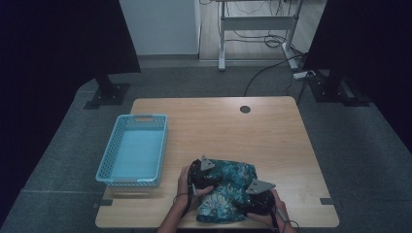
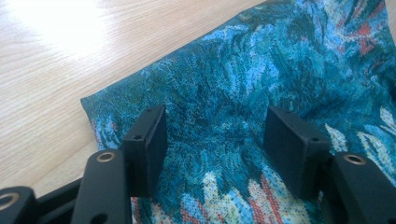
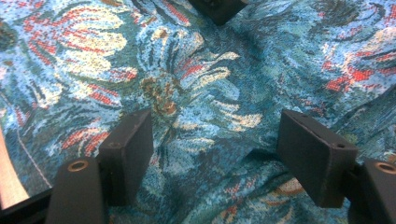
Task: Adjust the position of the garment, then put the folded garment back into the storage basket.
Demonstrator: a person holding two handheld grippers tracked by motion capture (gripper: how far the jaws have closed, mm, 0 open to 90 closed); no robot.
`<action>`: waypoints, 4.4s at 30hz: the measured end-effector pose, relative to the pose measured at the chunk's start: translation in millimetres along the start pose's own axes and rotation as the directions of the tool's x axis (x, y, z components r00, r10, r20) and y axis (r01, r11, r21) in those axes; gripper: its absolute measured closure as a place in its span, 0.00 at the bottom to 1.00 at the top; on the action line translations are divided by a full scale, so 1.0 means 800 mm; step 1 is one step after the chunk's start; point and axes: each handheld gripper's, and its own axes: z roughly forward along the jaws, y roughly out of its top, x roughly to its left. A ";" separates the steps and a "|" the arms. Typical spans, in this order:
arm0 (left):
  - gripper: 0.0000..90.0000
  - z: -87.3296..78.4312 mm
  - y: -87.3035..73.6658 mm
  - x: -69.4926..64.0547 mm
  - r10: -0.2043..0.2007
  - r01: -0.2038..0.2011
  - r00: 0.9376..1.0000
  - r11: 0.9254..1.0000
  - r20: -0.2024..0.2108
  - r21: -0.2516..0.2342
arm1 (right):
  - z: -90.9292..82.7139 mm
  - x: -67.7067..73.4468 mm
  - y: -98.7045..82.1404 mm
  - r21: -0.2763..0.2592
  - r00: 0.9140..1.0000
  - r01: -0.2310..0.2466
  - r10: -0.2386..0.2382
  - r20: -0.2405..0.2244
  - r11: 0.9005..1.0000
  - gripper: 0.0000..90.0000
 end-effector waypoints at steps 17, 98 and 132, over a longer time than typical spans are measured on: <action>0.46 0.016 0.013 -0.001 0.019 -0.019 1.000 1.000 -0.005 0.003 | -0.004 -0.024 -0.003 0.001 1.000 -0.014 0.014 0.002 1.000 0.32; 0.35 -0.032 0.013 -0.065 -0.005 0.007 0.997 1.000 0.072 -0.029 | -0.103 -0.019 -0.060 -0.123 0.972 -0.190 0.204 0.120 0.974 0.31; 0.38 -0.033 0.005 -0.052 -0.097 0.101 0.994 0.992 0.051 -0.076 | -0.124 -0.009 -0.077 -0.133 0.968 -0.196 0.214 0.132 0.971 0.31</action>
